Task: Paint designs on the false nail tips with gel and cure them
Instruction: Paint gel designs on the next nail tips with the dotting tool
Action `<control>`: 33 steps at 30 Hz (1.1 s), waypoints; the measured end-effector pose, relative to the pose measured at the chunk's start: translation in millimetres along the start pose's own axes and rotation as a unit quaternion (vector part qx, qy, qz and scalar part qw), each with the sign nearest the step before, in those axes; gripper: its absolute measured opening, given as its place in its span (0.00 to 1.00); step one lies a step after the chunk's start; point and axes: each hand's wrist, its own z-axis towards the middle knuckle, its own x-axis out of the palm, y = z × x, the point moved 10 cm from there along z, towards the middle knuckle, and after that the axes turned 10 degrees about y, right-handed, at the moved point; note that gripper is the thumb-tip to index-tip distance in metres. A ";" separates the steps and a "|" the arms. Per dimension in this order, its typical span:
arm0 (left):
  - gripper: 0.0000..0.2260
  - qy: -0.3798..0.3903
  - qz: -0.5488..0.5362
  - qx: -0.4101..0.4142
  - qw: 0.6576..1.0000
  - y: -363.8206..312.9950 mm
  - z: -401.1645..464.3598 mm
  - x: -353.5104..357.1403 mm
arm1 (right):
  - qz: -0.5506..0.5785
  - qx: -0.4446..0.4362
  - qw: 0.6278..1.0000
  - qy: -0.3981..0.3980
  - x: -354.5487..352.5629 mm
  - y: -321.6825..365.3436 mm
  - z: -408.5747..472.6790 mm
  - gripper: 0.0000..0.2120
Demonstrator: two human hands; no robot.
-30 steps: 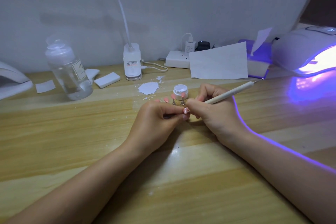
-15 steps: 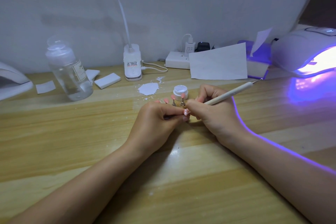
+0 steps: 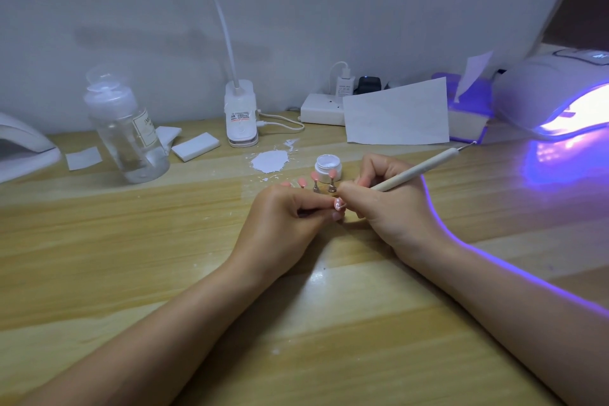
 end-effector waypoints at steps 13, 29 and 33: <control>0.07 -0.004 0.002 -0.006 1.000 1.2 0.0 -0.9 | -0.007 -0.002 1.000 -0.001 -0.7 0.0 0.4 0.19; 0.06 -0.002 0.004 -0.015 1.000 2.8 0.2 -0.3 | -0.003 -0.006 1.000 -0.001 -1.9 -2.3 0.7 0.20; 0.06 -0.002 -0.007 -0.020 1.000 3.9 -0.1 -0.5 | -0.006 -0.009 1.000 0.005 0.7 -0.3 0.5 0.20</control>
